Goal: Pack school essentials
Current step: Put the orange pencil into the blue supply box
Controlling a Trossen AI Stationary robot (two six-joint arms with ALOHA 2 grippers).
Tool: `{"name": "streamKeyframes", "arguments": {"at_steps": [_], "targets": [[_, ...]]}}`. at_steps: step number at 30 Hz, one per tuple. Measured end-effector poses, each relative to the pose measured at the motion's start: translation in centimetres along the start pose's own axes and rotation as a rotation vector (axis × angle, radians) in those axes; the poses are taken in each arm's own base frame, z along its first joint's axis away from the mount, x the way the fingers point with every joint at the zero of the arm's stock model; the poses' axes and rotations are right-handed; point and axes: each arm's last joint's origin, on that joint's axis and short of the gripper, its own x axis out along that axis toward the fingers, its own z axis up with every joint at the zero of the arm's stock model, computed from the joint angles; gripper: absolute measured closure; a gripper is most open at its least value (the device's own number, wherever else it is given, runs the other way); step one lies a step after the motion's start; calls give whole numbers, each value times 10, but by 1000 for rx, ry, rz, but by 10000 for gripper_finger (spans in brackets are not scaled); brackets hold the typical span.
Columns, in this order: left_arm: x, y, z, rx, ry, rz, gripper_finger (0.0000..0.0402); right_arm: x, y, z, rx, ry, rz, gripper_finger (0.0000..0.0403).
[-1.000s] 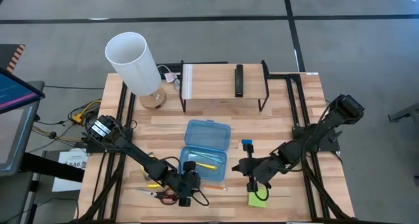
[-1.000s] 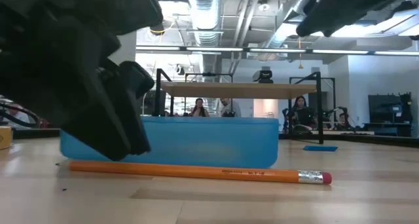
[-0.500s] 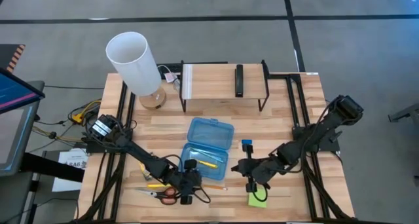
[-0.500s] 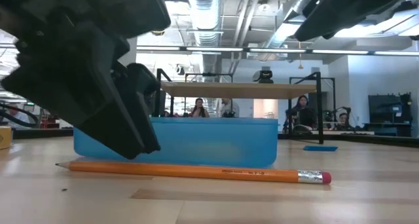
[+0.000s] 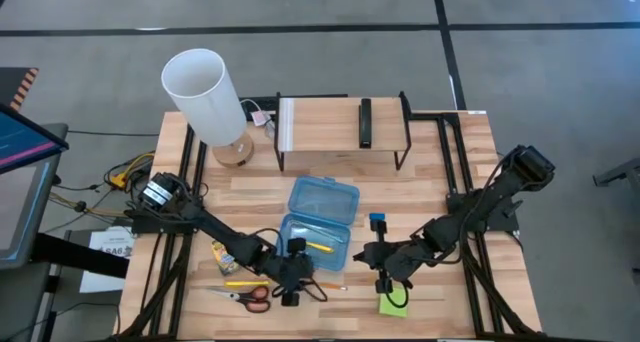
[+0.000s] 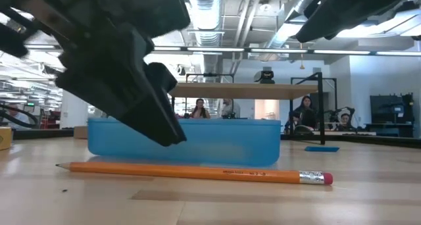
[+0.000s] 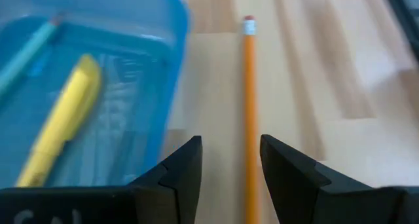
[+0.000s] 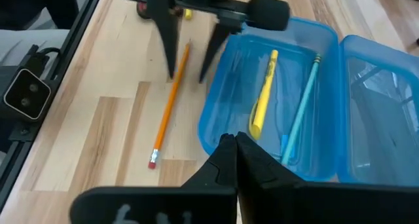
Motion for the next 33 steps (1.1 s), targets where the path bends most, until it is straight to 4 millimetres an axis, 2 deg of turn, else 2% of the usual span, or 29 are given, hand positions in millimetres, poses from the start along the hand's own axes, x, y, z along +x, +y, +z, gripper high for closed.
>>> {"name": "streamKeyframes", "arguments": {"at_steps": [5,9,16,24,33], "targets": [[-5,-20,-3,48,-9,-36,260,0,0,-1,-3,5,-2,392],[-7,-28,-9,56,7,-29,260,0,0,0,0,3,-1,392],[-10,-22,-24,10,138,87,260,0,0,0,8,2,-1,392],[-10,-18,-32,-56,163,81,262,0,0,0,9,1,-1,392],[-11,-16,-42,-81,225,63,302,0,0,0,9,0,0,392]]}}
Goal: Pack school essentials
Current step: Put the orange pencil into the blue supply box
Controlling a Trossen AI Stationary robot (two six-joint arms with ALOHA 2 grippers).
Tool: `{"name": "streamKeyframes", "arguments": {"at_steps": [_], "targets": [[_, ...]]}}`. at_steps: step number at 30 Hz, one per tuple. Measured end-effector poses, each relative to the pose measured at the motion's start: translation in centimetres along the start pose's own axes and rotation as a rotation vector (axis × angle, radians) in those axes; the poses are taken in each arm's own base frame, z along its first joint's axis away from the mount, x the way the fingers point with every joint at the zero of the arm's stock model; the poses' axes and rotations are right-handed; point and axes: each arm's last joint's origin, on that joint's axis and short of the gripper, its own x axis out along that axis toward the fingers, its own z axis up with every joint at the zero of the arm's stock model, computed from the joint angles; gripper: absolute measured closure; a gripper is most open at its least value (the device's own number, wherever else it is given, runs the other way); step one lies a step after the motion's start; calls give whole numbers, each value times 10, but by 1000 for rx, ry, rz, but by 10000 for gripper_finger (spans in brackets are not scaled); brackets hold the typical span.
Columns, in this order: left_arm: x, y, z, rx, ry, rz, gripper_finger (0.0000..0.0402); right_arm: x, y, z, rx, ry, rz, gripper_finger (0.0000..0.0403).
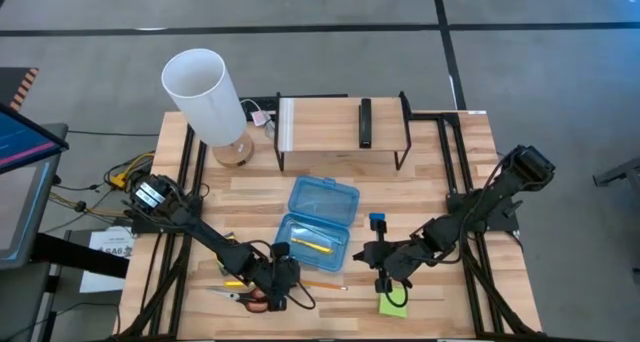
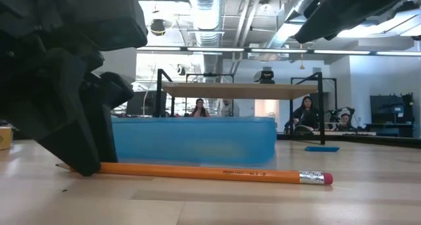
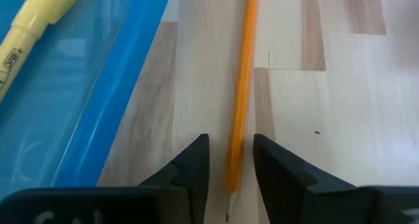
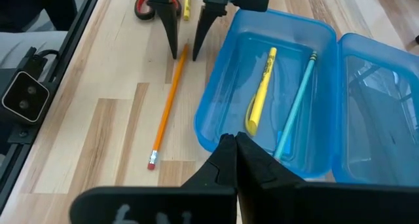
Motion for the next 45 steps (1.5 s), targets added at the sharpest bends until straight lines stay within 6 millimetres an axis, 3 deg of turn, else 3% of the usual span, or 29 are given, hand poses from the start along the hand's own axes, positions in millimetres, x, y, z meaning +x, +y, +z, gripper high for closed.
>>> {"name": "streamKeyframes", "arguments": {"at_steps": [5,10,16,25,35,45], "targets": [[0,0,-1,3,11,-9,332,0,0,0,0,0,0,392],[1,-1,-2,26,15,-18,390,0,0,0,0,0,0,392],[-1,-4,2,74,11,-6,399,0,0,0,0,0,0,392],[-13,-17,22,190,40,36,401,0,0,0,-1,1,-1,392],[-37,-34,43,286,1,128,401,0,0,0,-1,1,-1,392],[-87,-16,51,308,-11,256,401,0,0,0,-3,2,1,393]]}}
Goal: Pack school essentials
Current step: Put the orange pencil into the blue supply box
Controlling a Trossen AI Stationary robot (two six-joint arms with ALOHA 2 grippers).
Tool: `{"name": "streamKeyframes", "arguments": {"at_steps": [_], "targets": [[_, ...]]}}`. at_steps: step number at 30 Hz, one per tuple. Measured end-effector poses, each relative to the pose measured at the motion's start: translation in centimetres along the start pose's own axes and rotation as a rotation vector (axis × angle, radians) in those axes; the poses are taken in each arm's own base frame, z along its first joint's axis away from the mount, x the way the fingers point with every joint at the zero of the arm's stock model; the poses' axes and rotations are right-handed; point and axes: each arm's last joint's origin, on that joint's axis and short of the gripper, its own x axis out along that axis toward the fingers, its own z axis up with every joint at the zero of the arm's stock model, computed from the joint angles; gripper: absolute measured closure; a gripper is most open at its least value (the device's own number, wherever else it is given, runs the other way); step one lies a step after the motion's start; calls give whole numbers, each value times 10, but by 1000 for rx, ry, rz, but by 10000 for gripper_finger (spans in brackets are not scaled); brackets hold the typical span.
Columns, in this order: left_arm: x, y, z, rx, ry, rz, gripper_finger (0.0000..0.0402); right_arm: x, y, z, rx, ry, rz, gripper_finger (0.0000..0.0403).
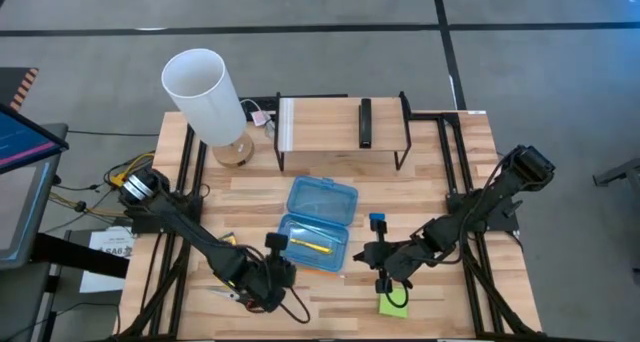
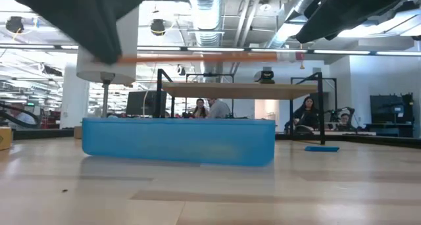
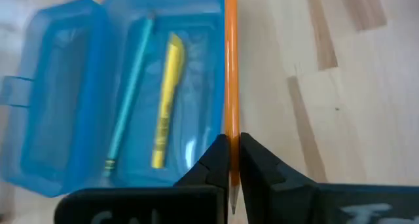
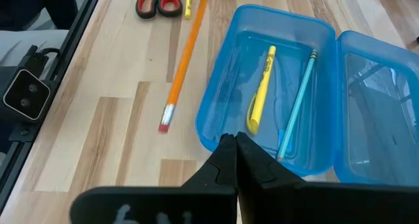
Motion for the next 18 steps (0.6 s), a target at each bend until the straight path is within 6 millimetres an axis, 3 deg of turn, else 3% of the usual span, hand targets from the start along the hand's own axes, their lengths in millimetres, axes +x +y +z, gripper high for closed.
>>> {"name": "streamKeyframes", "arguments": {"at_steps": [3,8,12,18], "targets": [[-2,17,-4,-13,7,6,401,0,0,0,-3,0,0,392],[27,44,-22,-54,65,-45,401,0,0,0,-2,0,0,392],[46,56,-27,-84,24,-106,401,0,0,0,-2,0,0,392],[56,66,-35,-117,39,-89,394,0,0,0,-2,1,0,391]]}}
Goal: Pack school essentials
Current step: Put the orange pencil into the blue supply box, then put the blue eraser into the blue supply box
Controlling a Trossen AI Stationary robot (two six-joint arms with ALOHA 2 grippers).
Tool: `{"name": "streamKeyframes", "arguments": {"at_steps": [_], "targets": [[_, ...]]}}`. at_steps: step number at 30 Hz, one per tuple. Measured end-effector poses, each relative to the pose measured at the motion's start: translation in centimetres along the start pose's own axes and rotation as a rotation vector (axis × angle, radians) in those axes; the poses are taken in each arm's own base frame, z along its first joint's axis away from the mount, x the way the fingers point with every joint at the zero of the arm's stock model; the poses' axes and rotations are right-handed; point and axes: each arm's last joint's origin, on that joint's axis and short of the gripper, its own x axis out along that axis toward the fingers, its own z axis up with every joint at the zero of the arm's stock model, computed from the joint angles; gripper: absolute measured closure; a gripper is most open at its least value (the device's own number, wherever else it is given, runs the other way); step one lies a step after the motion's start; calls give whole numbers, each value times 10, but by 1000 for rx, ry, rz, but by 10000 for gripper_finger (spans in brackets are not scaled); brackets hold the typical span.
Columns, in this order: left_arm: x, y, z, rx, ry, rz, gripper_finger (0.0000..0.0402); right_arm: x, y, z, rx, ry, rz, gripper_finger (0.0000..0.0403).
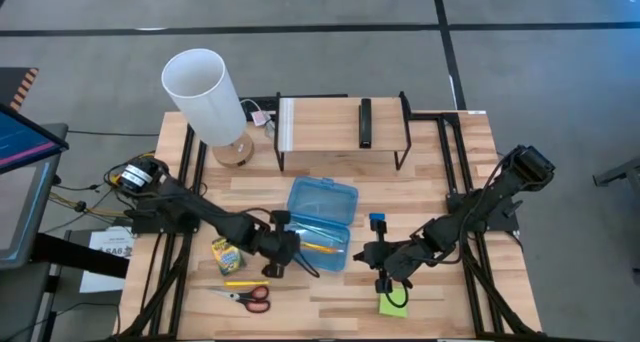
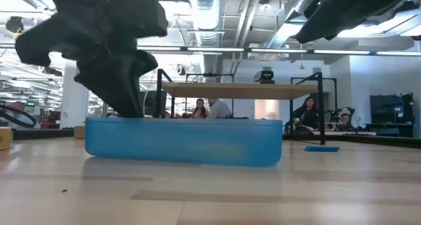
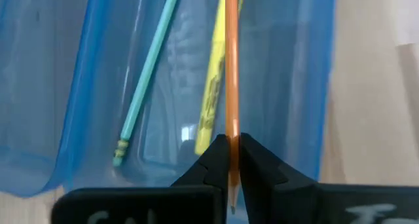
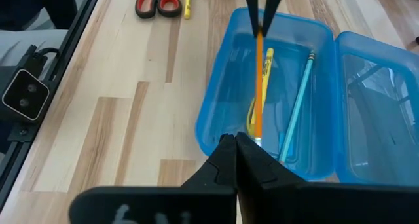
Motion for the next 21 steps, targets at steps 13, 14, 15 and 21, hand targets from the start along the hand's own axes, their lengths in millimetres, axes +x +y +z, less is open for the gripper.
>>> {"name": "streamKeyframes", "arguments": {"at_steps": [13,14,15,21], "targets": [[-7,2,3,-21,-19,23,281,4,-19,-4,17,92,-78,354],[-9,3,4,-18,-29,21,277,4,-22,-6,27,120,-96,352],[-13,3,4,-13,-40,18,274,4,-26,-9,36,156,-119,351],[-43,7,-7,-4,-310,16,274,3,-52,-23,39,359,-226,350]]}}
